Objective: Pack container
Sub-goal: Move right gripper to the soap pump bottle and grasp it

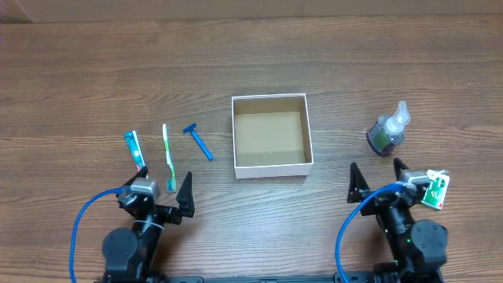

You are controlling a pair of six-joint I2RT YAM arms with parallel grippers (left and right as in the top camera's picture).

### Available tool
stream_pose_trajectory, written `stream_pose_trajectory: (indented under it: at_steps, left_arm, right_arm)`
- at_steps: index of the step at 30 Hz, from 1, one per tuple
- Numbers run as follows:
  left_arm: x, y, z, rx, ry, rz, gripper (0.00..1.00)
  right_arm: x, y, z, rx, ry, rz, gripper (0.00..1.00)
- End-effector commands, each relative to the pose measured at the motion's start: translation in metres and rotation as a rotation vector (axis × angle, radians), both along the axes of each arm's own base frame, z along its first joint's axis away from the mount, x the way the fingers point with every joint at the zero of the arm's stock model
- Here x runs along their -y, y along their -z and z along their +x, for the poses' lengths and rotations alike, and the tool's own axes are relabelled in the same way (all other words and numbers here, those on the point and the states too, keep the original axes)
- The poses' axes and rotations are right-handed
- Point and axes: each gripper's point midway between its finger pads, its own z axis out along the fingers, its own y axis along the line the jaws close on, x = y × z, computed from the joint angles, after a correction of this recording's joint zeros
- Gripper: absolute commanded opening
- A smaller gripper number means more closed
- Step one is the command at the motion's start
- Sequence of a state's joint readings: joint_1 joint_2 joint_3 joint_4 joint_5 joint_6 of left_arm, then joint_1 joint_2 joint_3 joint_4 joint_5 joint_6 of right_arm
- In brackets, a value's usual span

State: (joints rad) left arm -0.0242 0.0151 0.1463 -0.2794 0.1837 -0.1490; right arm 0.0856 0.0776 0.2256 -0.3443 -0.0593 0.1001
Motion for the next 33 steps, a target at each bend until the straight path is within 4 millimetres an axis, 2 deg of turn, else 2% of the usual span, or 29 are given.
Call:
stream_pose_trajectory:
  at_steps: [1,3,6,10,13,17,21,25,26,29,33]
  left_arm:
    - [-0.002,-0.076,-0.017,0.104,-0.006,0.022,1.0]
    - [-0.006,-0.099,-0.022,0.086,-0.028,0.049,1.0]
    - [-0.008,-0.119,-0.02,0.004,-0.034,0.06,1.0]
    - [-0.007,-0.124,-0.006,-0.172,-0.027,0.066,1.0]
    - [-0.007,-0.122,0.005,-0.326,-0.022,0.072,1.0]
    - [-0.006,-0.111,0.019,-0.499,-0.012,0.079,1.0]
    - [-0.006,-0.088,0.027,-0.613,-0.007,0.08,1.0]
    - [-0.006,-0.076,0.031,-0.663,-0.006,0.082,1.0]
    - [-0.006,-0.075,0.032,-0.668,-0.006,0.082,1.0]
    - [-0.006,-0.075,0.032,-0.67,-0.006,0.082,1.0]
    - [-0.006,-0.075,0.033,-0.67,-0.006,0.083,1.0]
  right_arm:
    - [0.004,-0.047,-0.001,-0.008,0.023,0.006,1.0]
    - [0.006,-0.064,0.005,-0.061,0.036,0.0,1.0]
    - [0.015,-0.084,0.019,-0.174,0.104,0.02,1.0]
    - [0.028,-0.103,0.042,-0.34,0.188,0.013,1.0]
    - [0.047,-0.102,0.061,-0.505,0.244,0.025,1.0]
    - [0.073,-0.074,0.079,-0.726,0.296,0.083,1.0]
    - [0.093,-0.045,0.104,-0.795,0.315,0.03,1.0]
    - [0.1,-0.015,0.127,-0.85,0.284,-0.019,1.0]
    - [0.101,0.0,0.133,-0.887,0.27,-0.035,1.0]
    - [0.101,0.026,0.14,-0.956,0.252,-0.038,1.0]
    - [0.1,0.041,0.148,-0.982,0.235,-0.026,1.0]
